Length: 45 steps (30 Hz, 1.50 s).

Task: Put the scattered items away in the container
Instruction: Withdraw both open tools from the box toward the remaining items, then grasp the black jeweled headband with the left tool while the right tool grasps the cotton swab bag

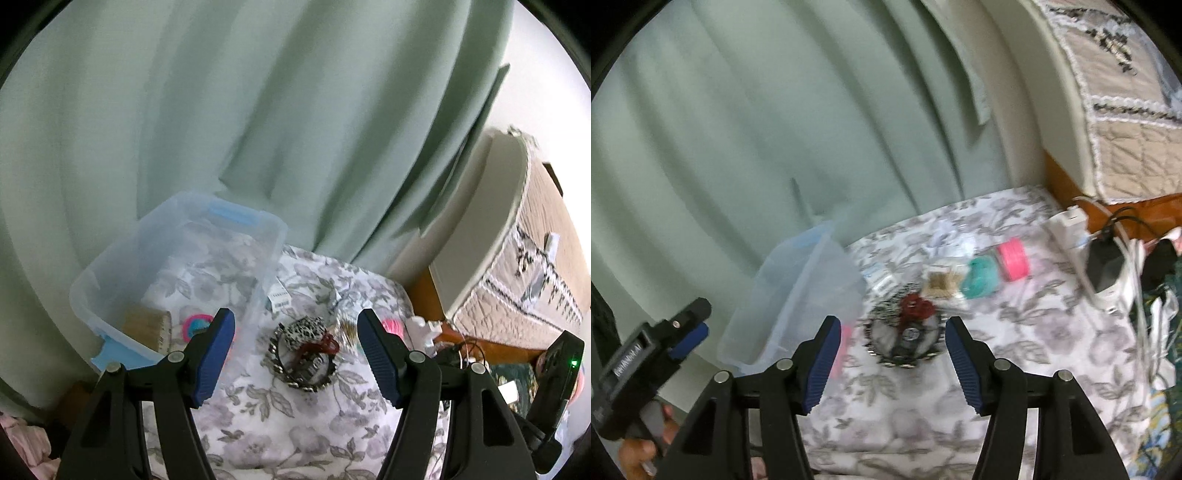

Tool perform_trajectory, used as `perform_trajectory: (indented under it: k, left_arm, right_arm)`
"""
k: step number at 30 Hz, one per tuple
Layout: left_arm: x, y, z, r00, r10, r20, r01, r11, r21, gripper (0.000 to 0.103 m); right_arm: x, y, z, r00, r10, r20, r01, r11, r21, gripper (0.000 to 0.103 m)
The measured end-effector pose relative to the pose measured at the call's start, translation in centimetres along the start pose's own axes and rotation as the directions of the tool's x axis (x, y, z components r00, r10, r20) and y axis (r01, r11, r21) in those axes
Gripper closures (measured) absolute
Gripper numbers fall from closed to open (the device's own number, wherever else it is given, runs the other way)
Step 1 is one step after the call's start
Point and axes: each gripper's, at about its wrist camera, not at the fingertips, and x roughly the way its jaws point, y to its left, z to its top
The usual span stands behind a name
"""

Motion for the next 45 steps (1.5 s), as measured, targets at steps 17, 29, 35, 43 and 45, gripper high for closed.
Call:
perform_trajectory:
  k: [17, 29, 35, 43, 45]
  left_arm:
    - [5.6, -3.8, -2.7, 0.995, 0.016, -0.102, -0.005, 0.994, 0.105, 0.033]
    - [9.4, -3.4, -5.2, 0.985, -0.112, -0.133, 0.118, 0.992, 0.043, 0.033]
    - [12.2, -3.4, -6.6, 0.977, -0.066, -0.205, 0.082, 0.994, 0.07, 0.033]
    - [15.8, -1.6, -8.0, 0.958, 0.09, -0.272, -0.066, 0.993, 0.096, 0.033]
    - [16.5, -1.0, -8.2, 0.953, 0.104, -0.284, -0.081, 0.993, 0.091, 0.033]
  right_arm:
    - [0.4, -5.5, -0.9, 0.993, -0.104, 0.047, 0.103, 0.994, 0.024, 0.016]
    - [4.3, -7.7, -2.4, 0.988, -0.138, -0.072, 0.14, 0.99, 0.023, 0.015]
    - [6.7, -8.6, -3.4, 0.975, -0.156, -0.157, 0.16, 0.987, 0.014, 0.015]
    - [8.9, -10.4, -3.9, 0.972, -0.099, -0.214, 0.12, 0.989, 0.088, 0.015]
    - [9.3, -10.3, -3.8, 0.97, -0.114, -0.215, 0.132, 0.989, 0.07, 0.015]
